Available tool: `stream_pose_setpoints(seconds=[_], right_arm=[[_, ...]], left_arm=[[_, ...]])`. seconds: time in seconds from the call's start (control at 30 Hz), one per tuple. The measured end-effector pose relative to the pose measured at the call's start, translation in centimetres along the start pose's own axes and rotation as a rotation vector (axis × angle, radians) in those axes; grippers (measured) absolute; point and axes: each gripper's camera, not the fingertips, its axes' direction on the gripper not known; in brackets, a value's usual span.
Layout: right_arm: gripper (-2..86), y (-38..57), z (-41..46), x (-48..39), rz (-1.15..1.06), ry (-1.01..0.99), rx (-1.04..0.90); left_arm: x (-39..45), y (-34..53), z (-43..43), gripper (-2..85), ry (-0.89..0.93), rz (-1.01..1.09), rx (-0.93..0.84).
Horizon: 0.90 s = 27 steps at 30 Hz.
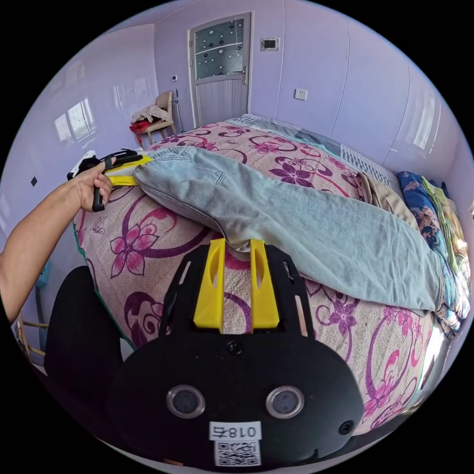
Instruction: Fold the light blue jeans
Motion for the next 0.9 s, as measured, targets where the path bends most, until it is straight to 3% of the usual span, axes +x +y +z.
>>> stream_pose_setpoints(seconds=[0.4, 0.6, 0.9], right_arm=[[8.4, -0.4, -2.5, 3.1, 0.050, -0.038, -0.057], [3.0, -2.3, -6.3, 4.9, -0.004, 0.000, -0.015], [1.1, -3.2, -19.0, 12.0, -0.257, -0.299, -0.091]], left_arm=[[-0.9, 2.5, -1.6, 13.7, 0.011, -0.008, 0.003], [-1.0, 4.3, -2.8, 13.2, 0.021, -0.012, 0.013], [0.0, 12.1, -8.5, 11.2, 0.109, 0.168, 0.061]])
